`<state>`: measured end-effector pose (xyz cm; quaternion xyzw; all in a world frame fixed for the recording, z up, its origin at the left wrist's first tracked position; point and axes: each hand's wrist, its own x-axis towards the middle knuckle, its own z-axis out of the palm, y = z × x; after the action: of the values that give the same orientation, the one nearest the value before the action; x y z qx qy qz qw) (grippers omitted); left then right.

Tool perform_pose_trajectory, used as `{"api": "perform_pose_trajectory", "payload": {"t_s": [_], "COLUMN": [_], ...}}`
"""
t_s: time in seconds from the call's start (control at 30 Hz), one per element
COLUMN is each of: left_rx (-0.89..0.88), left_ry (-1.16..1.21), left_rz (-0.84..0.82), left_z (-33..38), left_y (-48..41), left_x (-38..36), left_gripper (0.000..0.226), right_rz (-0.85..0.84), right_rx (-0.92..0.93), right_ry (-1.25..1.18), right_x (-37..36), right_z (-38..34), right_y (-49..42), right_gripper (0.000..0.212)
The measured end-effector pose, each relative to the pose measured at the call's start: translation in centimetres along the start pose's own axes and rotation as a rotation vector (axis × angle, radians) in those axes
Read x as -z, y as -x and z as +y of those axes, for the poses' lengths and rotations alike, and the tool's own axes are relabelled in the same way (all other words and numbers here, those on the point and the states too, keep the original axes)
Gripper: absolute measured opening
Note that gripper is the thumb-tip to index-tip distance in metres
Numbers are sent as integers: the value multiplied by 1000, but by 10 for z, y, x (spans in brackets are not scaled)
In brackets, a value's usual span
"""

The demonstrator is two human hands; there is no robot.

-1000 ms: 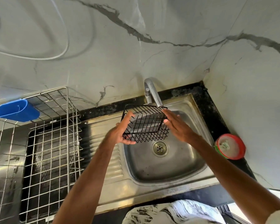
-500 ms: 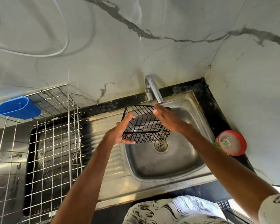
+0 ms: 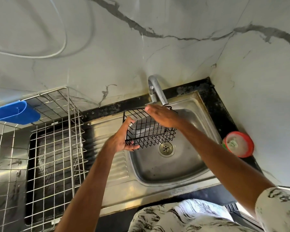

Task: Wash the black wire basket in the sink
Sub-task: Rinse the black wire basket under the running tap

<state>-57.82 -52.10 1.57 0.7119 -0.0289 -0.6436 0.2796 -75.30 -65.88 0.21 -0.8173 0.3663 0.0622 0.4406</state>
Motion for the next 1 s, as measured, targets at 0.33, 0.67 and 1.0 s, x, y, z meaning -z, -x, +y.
{"api": "perform_pose_trajectory", "payload": {"t_s": [0.33,0.67,1.0], "left_rx": [-36,8,-180], "left_ry": [41,165,-98], "left_rz": [-58,-55,362], "left_z": [-9,-32,-29], "left_y": [1,-4,-5], "left_x": [15,39,38], "left_gripper": [53,93,39], "right_rz": [54,269,390], "right_rx": [-475,-447,-229], "right_ry": [-977,-601,-187], "right_x": [3,0,13], "right_z": [83,44,18], "right_y": [-5,-27,-3], "right_gripper": [98,49,43]}}
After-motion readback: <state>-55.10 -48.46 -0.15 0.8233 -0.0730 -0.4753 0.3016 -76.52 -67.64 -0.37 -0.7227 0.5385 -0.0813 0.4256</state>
